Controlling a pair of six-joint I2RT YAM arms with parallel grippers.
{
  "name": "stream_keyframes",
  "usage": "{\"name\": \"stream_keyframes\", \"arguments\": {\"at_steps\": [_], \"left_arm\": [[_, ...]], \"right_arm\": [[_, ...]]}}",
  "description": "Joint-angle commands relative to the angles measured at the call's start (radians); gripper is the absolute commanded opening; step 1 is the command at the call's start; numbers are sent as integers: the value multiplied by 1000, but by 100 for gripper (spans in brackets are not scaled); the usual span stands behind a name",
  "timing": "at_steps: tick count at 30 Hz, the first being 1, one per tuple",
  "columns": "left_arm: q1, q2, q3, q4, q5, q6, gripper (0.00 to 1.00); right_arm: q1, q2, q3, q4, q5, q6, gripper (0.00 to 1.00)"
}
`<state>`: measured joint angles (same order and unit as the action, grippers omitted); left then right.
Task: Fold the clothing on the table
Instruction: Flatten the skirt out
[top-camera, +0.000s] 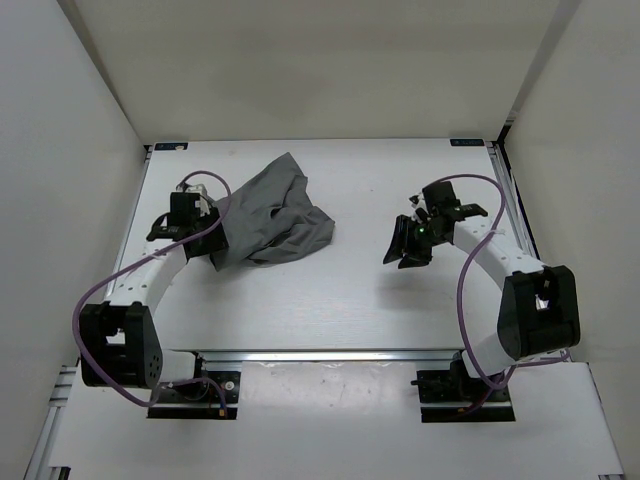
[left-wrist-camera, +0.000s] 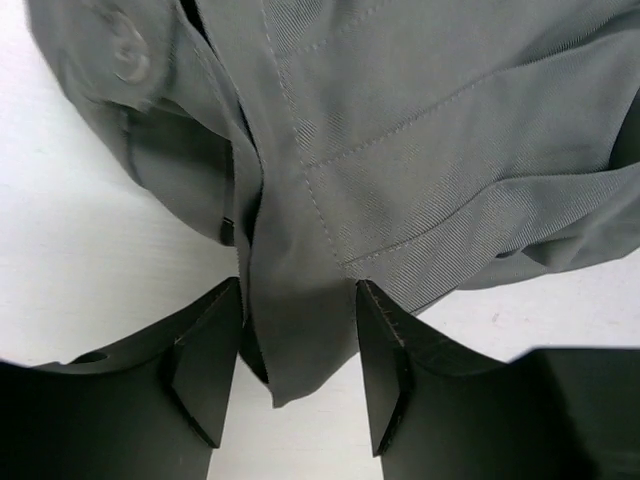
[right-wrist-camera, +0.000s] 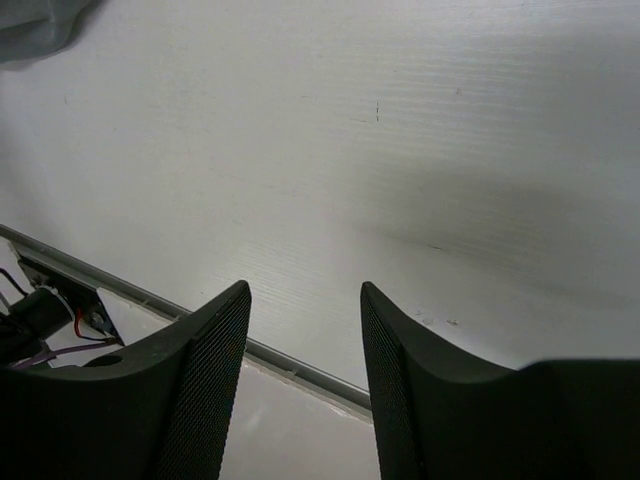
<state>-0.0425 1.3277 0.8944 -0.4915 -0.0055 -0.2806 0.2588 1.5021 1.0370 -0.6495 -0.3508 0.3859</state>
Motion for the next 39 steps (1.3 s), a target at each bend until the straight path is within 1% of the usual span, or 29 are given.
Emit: {"name": "stream_keyframes", "arguments": {"at_steps": [1, 2, 4, 5, 6, 7, 8, 9, 10, 11, 13, 14, 15, 16, 17, 19, 22, 23, 24, 26, 27, 30, 34, 37, 39], "left_arm": [[-23, 2, -34, 71, 59, -42, 58], [-31, 2, -44, 80, 56, -42, 56], [-60, 16, -60, 88, 59, -37, 42], [-68, 24, -58, 97, 71, -43, 26], [-83, 31, -55, 103, 111, -45, 3], [-114, 39, -40, 106, 161, -60, 0], [-135, 47, -5, 123, 182, -81, 0], [-199, 62, 15, 132, 226, -91, 0], [-282, 82, 73, 108, 245, -92, 0], [-322, 90, 143, 93, 248, -95, 0], [-465, 151, 234, 33, 249, -86, 0], [-508, 162, 267, 21, 249, -89, 0], [-517, 165, 271, 13, 249, -98, 0], [-517, 159, 259, 13, 252, -98, 2], [-520, 142, 238, 14, 259, -115, 6], [-464, 104, 189, 31, 277, -141, 38], [-377, 30, 137, 42, 331, -175, 50], [-352, -7, 123, 48, 349, -177, 52], [-338, -25, 120, 54, 361, -189, 52], [-297, -83, 110, 74, 366, -203, 55], [-286, -97, 113, 70, 371, -204, 54], [-258, -78, 91, 53, 322, -172, 54], [-270, -19, 19, 86, 332, -166, 54], [-298, 21, -15, 145, 334, -167, 54], [-324, 57, -28, 175, 343, -161, 51]], "right_arm": [[-6, -31, -3, 21, -20, 4, 54], [-10, -32, -3, 25, -30, 7, 53], [-16, -29, -5, 21, -28, 10, 53], [-16, -34, -5, 27, -27, 7, 53], [-23, -34, -6, 24, -33, 10, 53], [-24, -33, -3, 36, -34, 8, 53], [-21, -23, -5, 40, -37, 10, 53], [-26, -20, -2, 44, -43, 7, 54], [-27, -8, 6, 44, -45, 14, 53], [-29, -3, 26, 37, -50, 7, 53], [-18, 15, 60, 30, -48, -1, 53], [-20, 27, 66, 22, -37, 4, 53], [-15, 32, 78, 22, -46, -2, 54], [-13, 36, 92, 22, -45, -7, 54], [-12, 47, 92, 14, -47, -8, 53], [-6, 55, 103, 17, -54, -13, 53], [3, 72, 121, 8, -59, -21, 54], [11, 78, 129, 5, -54, -25, 53], [14, 87, 145, 7, -57, -31, 54], [45, 104, 207, 1, -70, -27, 53], [51, 110, 221, -4, -80, -28, 53], [130, 148, 293, -6, -105, -28, 54], [230, 251, 379, -61, -96, -50, 54], [269, 348, 414, -125, -77, -64, 49], [298, 412, 422, -153, -63, -77, 35]]}}
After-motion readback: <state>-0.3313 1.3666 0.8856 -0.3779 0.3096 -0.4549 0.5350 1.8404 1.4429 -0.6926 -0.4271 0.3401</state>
